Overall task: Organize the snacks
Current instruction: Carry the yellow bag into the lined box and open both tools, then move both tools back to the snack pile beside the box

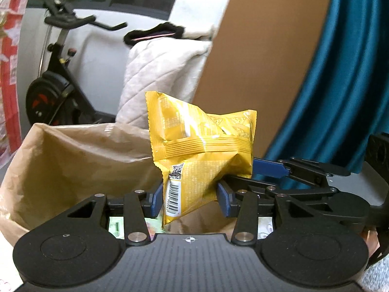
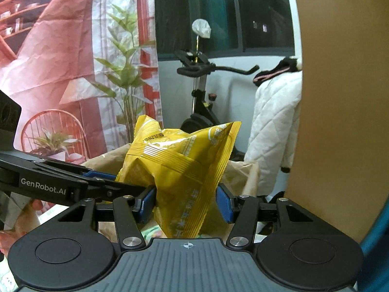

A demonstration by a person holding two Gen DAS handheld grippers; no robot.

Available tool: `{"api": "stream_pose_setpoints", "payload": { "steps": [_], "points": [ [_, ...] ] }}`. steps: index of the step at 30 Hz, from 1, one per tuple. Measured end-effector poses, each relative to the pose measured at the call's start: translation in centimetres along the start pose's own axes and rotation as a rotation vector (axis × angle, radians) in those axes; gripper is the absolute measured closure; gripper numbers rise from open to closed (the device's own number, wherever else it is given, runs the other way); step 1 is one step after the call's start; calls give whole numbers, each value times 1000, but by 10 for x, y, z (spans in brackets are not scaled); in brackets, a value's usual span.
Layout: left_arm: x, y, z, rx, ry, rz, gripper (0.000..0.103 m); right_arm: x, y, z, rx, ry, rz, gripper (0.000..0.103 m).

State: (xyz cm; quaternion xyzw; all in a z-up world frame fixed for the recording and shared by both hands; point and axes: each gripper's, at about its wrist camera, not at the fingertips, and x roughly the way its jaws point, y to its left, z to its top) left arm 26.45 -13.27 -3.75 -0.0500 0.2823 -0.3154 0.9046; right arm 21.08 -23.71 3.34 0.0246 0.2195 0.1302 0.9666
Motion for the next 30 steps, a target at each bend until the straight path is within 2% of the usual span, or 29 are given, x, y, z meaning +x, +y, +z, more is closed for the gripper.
{"api": "stream_pose_setpoints", "payload": {
  "steps": [4,7,8,14,20,26,30],
  "points": [
    [-2,16,0,-41,17,12,55,27,-3,-2,44,34,0,53],
    [9,22,3,-58,25,46,36,39,-4,-5,63,51,-50,50],
    [6,22,2,-55,19,61,32,41,-3,-7,67,54,-57,49],
    [-17,26,-2,-1,-4,119,32,16,5,-24,82,32,-40,48],
    [-69,22,-13,39,-61,208,32,-19,35,-39,72,-4,-27,48],
    [-117,29,-45,33,-53,268,32,-42,69,-64,97,-1,7,47],
    [-142,40,-74,7,-22,289,32,-45,96,-88,98,39,36,47]
  ]
}}
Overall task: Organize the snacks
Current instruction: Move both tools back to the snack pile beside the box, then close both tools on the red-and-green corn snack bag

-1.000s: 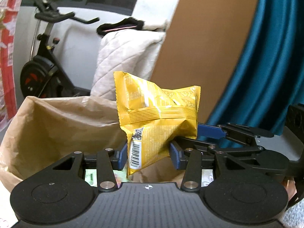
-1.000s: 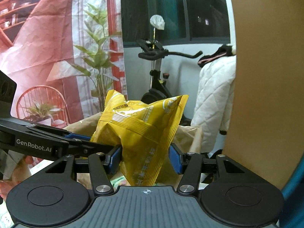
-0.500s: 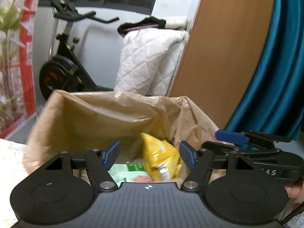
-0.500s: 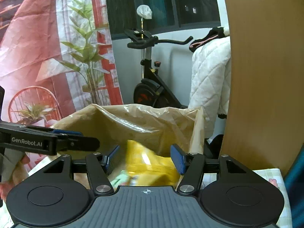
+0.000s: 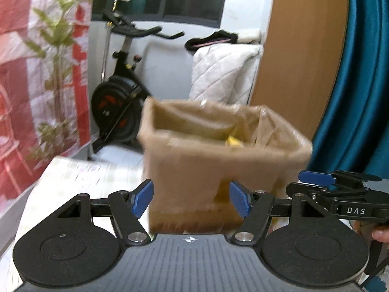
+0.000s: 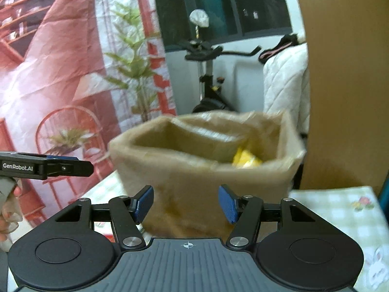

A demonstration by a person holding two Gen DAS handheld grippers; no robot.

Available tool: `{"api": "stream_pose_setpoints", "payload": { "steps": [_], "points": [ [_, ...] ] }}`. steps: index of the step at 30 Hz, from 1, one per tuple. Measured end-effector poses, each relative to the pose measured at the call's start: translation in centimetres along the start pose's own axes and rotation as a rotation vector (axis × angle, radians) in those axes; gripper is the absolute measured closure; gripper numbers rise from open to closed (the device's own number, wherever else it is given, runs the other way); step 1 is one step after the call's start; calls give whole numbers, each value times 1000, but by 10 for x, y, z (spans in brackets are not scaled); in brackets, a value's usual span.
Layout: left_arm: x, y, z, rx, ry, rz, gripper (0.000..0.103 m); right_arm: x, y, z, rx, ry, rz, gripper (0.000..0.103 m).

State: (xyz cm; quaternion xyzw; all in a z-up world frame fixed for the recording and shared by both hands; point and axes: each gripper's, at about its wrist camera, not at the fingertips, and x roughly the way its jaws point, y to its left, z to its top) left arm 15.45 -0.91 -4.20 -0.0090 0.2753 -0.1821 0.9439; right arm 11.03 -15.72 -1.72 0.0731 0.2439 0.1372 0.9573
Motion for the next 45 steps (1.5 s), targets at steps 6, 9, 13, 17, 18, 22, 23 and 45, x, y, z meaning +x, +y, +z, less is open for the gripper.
{"api": "stream_pose_setpoints", "payload": {
  "steps": [6,9,13,17,18,22,23,45],
  "points": [
    [-18,24,-46,-26,63,11,33,12,40,-46,20,105,58,47],
    [-21,37,-67,-42,107,-5,33,20,61,-67,19,164,80,47],
    [-22,59,-90,-81,148,-17,33,28,89,-90,-2,242,108,44],
    [-23,71,-102,-98,162,-29,33,33,106,-100,0,281,120,38],
    [-23,73,-105,-99,161,-31,33,34,107,-101,7,285,115,34],
    [-23,79,-114,-113,165,-47,33,44,109,-99,46,320,107,26],
    [-23,80,-117,-116,167,-53,33,49,108,-98,51,330,108,26],
    [34,95,-144,-208,262,-264,31,62,97,-118,18,408,160,62]
  ]
}}
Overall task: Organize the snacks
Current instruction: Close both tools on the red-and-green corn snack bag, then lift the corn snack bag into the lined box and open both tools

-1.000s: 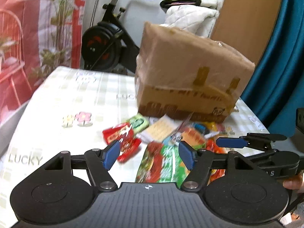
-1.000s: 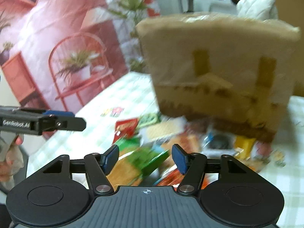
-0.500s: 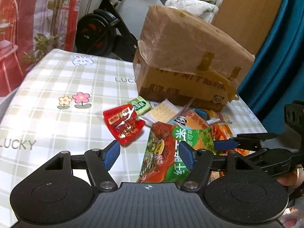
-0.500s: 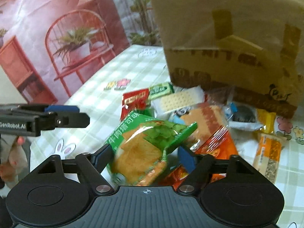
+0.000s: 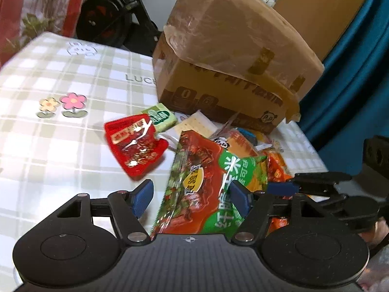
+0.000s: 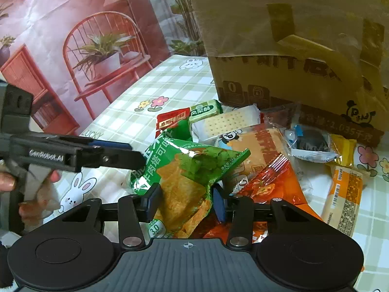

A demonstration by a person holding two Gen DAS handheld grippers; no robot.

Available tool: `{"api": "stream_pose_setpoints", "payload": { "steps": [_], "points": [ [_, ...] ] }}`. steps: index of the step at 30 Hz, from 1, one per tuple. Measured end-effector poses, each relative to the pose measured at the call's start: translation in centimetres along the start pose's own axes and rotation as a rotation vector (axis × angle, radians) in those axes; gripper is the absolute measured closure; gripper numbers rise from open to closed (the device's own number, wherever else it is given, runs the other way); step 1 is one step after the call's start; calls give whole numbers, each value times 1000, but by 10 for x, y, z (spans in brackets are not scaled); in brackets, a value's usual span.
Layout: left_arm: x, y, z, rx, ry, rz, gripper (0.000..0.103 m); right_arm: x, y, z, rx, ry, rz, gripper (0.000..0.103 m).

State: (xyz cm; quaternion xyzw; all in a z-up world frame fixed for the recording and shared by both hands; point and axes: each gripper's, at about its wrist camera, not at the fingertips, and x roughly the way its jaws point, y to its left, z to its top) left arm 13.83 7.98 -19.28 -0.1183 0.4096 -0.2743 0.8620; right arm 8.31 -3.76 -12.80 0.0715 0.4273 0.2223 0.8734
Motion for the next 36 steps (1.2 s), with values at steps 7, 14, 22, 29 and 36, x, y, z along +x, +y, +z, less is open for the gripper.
{"api": "stream_pose_setpoints", "payload": {
  "steps": [7,14,22,29,36],
  "points": [
    [16,8,-2,-47,18,-68,26,1,-1,0,4,-1,3,63],
    [12,-4,-9,18,5,-51,38,3,-5,0,44,-15,20,62],
    [3,-7,-7,34,-10,-37,50,12,-11,-2,114,-31,43,58],
    [11,9,-8,-24,15,-54,32,12,-12,-4,103,-38,46,62],
    [19,9,-12,-19,10,-74,27,13,-12,-5,100,-41,47,62]
  ]
}}
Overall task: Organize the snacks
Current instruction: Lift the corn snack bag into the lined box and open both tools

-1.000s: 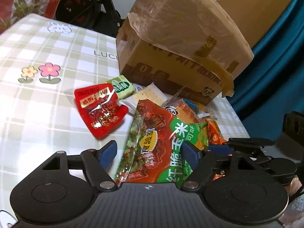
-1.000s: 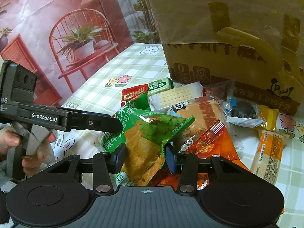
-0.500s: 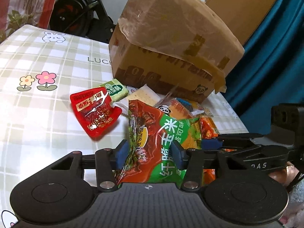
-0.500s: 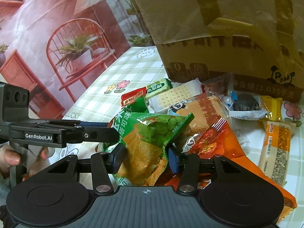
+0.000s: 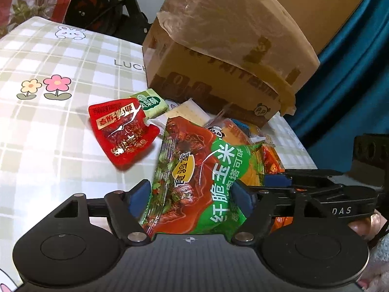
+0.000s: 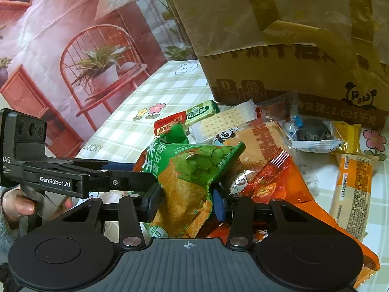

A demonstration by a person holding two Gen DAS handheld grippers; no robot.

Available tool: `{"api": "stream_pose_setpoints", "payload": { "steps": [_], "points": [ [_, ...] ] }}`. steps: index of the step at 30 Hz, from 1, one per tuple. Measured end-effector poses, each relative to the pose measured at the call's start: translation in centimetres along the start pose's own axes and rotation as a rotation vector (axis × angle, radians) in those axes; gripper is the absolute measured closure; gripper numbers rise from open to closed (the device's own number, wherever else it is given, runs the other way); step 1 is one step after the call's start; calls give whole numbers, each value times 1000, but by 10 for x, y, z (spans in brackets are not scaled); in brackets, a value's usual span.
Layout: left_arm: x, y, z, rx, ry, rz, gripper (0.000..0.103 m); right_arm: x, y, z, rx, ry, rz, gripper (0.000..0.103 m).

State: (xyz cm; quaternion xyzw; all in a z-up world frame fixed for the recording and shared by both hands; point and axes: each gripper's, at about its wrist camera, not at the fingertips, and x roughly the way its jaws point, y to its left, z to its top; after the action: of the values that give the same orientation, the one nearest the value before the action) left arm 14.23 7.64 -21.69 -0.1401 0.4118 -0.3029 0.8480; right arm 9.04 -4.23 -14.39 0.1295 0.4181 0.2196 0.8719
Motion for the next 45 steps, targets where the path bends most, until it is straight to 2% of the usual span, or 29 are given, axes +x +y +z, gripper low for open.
{"api": "stream_pose_setpoints", "payload": {
  "steps": [7,11,15,18,20,26,34,40,45],
  "points": [
    [0,5,4,8,-44,-5,27,0,0,-1,6,-5,8,63],
    [8,8,6,-18,-9,-49,25,1,1,-1,8,-5,8,63],
    [8,2,4,1,-3,-39,26,1,-1,-2,13,-3,13,63],
    [2,-8,2,42,-2,-17,36,0,-1,-2,30,-8,16,63],
    [-6,-14,2,65,-14,-21,52,-2,-1,-2,43,-17,22,64],
    [-14,-23,1,69,-20,10,55,-5,2,-2,37,-28,38,65],
    [-43,-59,28,123,-156,57,55,-39,13,29,-49,-147,69,65],
    [-62,-93,72,178,-296,96,54,-75,23,84,-182,-256,71,65],
    [-65,-125,120,226,-403,113,53,-106,28,139,-321,-358,30,65]
  ]
}}
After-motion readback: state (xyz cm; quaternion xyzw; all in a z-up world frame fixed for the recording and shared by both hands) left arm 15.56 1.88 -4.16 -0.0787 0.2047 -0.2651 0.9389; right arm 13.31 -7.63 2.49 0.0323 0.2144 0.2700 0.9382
